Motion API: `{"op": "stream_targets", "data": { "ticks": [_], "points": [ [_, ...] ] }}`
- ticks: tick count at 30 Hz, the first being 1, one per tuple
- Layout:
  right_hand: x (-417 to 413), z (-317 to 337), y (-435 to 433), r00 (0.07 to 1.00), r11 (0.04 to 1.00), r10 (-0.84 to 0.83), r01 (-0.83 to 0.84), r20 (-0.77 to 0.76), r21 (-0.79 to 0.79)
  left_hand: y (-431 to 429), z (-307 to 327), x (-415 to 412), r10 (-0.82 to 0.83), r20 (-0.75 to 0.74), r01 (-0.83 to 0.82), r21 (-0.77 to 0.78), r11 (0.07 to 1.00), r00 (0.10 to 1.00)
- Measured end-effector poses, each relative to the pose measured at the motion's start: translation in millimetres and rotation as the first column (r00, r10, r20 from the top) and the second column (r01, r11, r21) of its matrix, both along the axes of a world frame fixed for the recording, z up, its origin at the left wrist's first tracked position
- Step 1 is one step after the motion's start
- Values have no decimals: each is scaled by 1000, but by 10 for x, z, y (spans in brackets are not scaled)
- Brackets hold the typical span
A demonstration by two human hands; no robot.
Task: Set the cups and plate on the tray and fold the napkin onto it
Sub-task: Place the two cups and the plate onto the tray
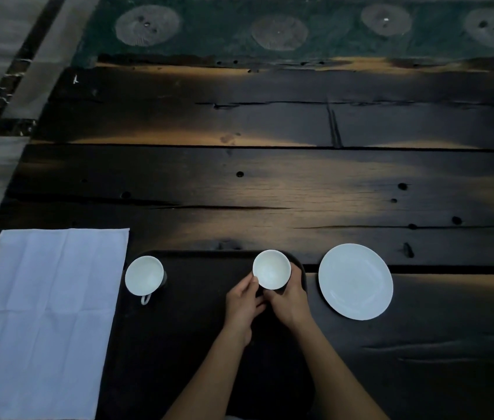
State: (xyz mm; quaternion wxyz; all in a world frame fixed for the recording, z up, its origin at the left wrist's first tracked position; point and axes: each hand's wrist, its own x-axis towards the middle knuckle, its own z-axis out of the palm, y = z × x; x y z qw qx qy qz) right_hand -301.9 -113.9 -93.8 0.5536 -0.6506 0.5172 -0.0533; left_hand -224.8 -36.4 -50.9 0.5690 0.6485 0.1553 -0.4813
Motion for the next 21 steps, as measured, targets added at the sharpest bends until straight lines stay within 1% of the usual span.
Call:
{"op": "stream_targets", "data": {
  "ticks": [9,12,15,21],
  "points": [
    [-26,55,21,999,999,39,-39,-14,12,26,-3,-42,3,1,-3,0,1000,1000],
    [-55,80,0,997,996,83,-83,-8,16,36,11,-73,-30,18,29,11,1000,999],
    [-90,105,-22,992,991,124,-123,-11,57,52,16,-95,-74,28,72,43,996,997],
    [-196,240,2,995,992,102,-102,0,70,235,116,-209,-87,34,85,71,994,996]
  ]
}}
